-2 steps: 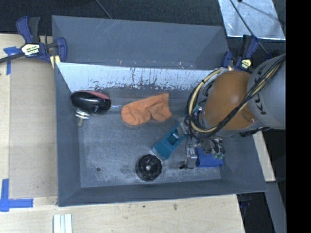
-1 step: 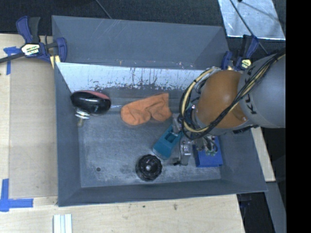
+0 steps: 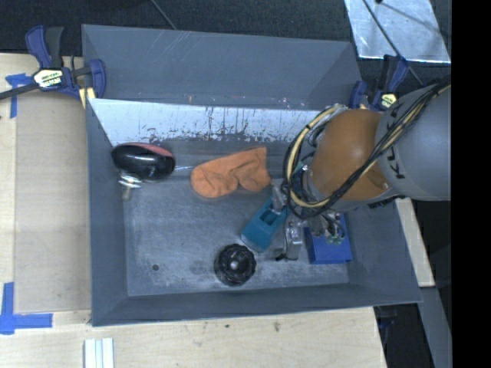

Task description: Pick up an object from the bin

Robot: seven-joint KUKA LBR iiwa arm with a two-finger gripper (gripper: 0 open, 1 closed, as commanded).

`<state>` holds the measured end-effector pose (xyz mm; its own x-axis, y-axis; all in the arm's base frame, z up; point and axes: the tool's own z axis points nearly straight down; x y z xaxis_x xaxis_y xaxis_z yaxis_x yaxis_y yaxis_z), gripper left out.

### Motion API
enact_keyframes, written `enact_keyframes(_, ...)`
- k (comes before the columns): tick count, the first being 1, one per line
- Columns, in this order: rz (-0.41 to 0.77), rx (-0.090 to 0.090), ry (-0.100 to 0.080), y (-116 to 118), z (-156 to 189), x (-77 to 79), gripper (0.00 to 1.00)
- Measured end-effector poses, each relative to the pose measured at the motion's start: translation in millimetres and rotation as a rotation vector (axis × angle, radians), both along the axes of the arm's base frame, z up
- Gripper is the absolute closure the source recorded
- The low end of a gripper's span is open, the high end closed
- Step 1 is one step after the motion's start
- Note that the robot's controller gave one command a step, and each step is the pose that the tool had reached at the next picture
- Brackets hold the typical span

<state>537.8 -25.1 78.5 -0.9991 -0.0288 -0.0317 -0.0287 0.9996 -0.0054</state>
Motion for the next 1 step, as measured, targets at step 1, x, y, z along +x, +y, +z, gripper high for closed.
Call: enact_keyframes(1, 0.061, 0.002, 0.008, 20.9, -2.5, 12.8, 0.00)
